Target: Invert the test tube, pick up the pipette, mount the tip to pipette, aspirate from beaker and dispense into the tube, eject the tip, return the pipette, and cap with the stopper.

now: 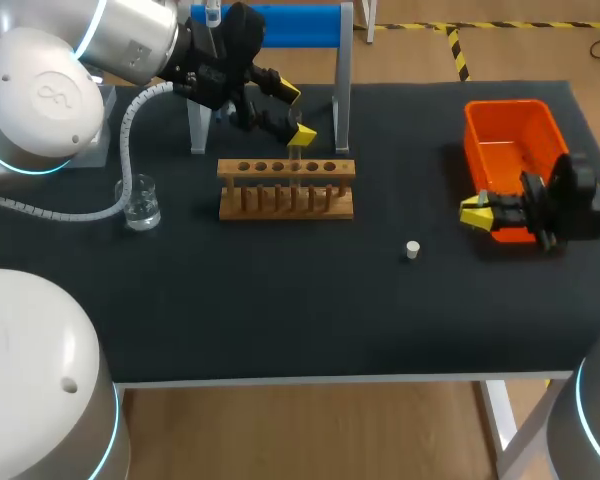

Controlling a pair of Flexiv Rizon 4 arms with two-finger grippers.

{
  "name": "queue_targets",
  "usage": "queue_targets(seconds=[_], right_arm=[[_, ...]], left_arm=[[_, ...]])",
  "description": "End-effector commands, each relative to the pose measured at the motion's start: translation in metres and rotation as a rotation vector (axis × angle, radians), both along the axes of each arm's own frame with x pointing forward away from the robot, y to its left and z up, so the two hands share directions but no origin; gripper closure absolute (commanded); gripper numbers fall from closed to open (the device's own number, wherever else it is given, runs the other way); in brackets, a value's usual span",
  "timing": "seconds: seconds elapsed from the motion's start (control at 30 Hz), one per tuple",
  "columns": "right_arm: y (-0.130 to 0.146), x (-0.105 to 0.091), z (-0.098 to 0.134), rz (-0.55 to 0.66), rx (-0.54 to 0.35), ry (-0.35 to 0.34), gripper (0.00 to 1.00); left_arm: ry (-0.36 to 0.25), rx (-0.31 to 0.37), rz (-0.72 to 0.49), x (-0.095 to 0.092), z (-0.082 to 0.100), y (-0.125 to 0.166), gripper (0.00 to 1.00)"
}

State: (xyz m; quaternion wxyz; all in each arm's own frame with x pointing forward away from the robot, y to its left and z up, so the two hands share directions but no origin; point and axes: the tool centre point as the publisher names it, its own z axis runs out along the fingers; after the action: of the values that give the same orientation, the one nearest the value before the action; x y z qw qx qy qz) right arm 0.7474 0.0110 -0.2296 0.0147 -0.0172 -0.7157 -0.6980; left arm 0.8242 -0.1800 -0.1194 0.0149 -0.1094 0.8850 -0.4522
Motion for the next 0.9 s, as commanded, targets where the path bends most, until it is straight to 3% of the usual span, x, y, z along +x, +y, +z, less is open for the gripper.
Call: queue_targets(seconds=[0.03, 0.87, 0.9], right_arm=[[-0.0031, 0.0005, -0.0063, 0.013, 0.009, 0.006, 1.00], [-0.0012, 0.0027, -0.0113, 0.032, 0.007, 0.014, 1.00], [-0.0012, 0.0027, -0.0113, 0.032, 0.007, 0.014, 1.00]], left_arm=[[0.002, 0.005, 0.001, -0.0004, 0.0011, 0.0003, 0.00], [0.002, 0.005, 0.001, -0.0004, 0.0011, 0.0003, 0.00], [0.022, 0.003, 0.021, 0.0074, -0.0036, 0.0086, 0.00]])
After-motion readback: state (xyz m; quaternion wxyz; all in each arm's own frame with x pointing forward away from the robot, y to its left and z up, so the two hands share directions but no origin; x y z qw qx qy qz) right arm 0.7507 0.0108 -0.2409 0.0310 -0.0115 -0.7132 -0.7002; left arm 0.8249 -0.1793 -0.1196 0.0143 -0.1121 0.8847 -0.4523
